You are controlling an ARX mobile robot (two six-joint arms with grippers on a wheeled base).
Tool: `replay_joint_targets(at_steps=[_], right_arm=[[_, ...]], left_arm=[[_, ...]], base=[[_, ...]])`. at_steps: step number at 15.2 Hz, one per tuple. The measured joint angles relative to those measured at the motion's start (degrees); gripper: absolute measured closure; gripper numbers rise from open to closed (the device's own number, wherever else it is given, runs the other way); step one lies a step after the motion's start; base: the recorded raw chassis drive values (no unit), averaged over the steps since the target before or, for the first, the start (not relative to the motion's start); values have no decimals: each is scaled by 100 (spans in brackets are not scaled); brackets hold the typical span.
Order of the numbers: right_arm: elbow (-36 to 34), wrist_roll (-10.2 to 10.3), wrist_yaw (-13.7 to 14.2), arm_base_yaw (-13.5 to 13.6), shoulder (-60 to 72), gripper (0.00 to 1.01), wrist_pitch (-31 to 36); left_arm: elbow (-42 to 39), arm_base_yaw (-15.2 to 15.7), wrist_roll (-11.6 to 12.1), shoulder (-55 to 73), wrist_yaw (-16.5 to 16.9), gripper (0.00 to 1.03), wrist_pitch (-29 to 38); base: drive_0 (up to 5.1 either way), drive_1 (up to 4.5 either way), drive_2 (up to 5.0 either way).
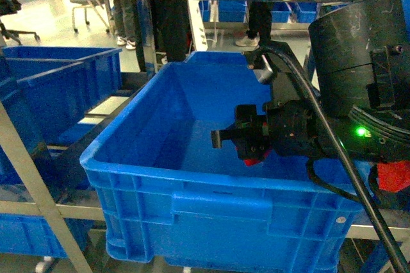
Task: Pick red block from blue box to shelf
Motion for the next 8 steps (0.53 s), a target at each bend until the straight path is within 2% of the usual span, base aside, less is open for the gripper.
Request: replay_joint_targets(at_steps=[2,3,6,8], right_arm=[[59,-20,11,-17,44,73,-28],[313,-107,140,-131,341,73,-109],[431,-109,157,-129,433,73,-101],[581,-127,275,-129,535,73,-92]], left_arm=[[0,0,0,0,2,5,-2],[0,-2,-2,0,0,5,-2],[0,0,0,0,0,5,-2],[0,0,0,0,2,5,-2]], base=[[0,0,0],[0,0,0],[0,0,0],[0,0,0]])
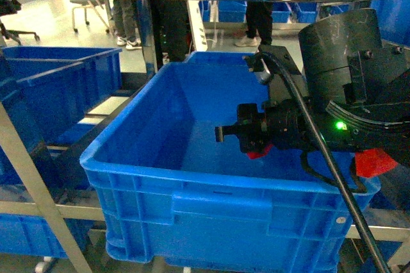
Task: Pick red block from blue box to shelf
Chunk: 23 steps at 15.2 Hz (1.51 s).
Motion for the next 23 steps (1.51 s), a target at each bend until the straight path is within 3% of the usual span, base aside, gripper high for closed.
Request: replay_joint_targets(at_steps=[5,8,11,12,17,21,23], right_arm=[[407,-118,284,-9,367,73,-81],[610,-216,354,-70,518,73,-195],[710,-188,332,-61,597,73,-354],[710,-168,297,-55,597,67,-334],[710,-151,229,-22,492,5,-271],[378,-20,219,52,4,3,-232],[232,149,210,44,-164,3,-323]], left_arm=[[0,0,0,0,0,5,0],[0,0,0,0,-2,5,0],[0,-2,0,0,-2,5,2],[0,0,0,0,-2,5,0],[0,0,0,0,-2,5,2],[0,-2,0,0,0,5,0],[0,0,0,0,0,5,0]], base=[[0,0,0],[0,0,0],[0,0,0],[0,0,0],[0,0,0],[0,0,0],[0,0,0]])
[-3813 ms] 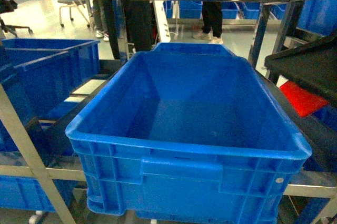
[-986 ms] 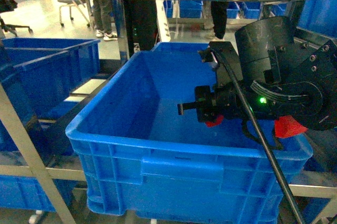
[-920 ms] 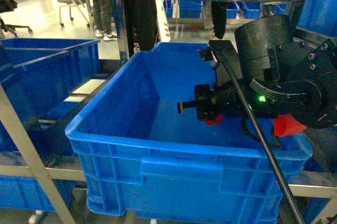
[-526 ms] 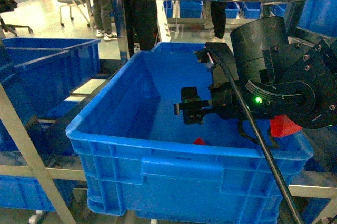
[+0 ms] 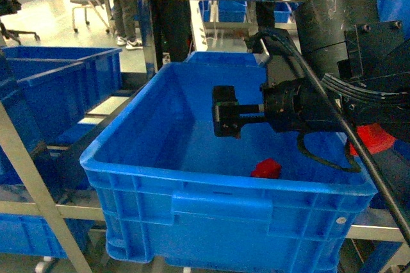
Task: Pick red block from blue box to shelf
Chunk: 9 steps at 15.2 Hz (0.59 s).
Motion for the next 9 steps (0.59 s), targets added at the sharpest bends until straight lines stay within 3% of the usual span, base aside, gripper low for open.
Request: replay_joint_targets(at_steps=[3,9], right_arm=[[-542,227,-59,-2,-361,3,184],[-1220,400,-334,-98,-1268,3,356]], left_arm=[[0,0,0,0,-2,5,2],[0,0,0,0,-2,5,2]], base=[[0,0,0],[0,0,0]])
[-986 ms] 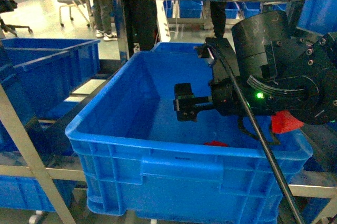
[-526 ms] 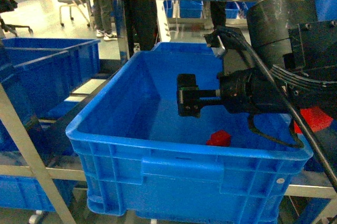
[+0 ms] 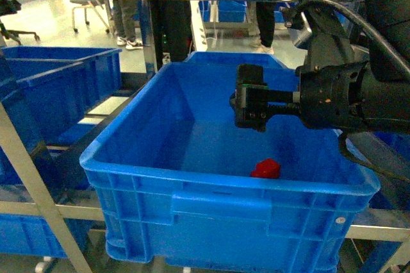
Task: Pick red block from blue box to shelf
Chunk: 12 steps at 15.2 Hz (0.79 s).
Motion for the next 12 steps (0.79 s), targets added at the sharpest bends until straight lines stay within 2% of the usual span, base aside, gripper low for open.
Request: replay_joint_targets(at_steps=[4,7,10,12], right_arm=[[-546,190,-223,-105,-387,3,175],[-1207,210,-455,-177,-1259,3,249],[-1554,256,-693,-299,-2009,3,247],[-2035,426,-715,-557,-2533,3,306]], left_arm=[[0,0,0,0,0,5,-2],[0,0,0,0,0,5,-2],[0,0,0,0,2,5,-2],[0,0,0,0,0,5,-2]], base=[[0,0,0],[0,0,0],[0,0,0],[0,0,0]])
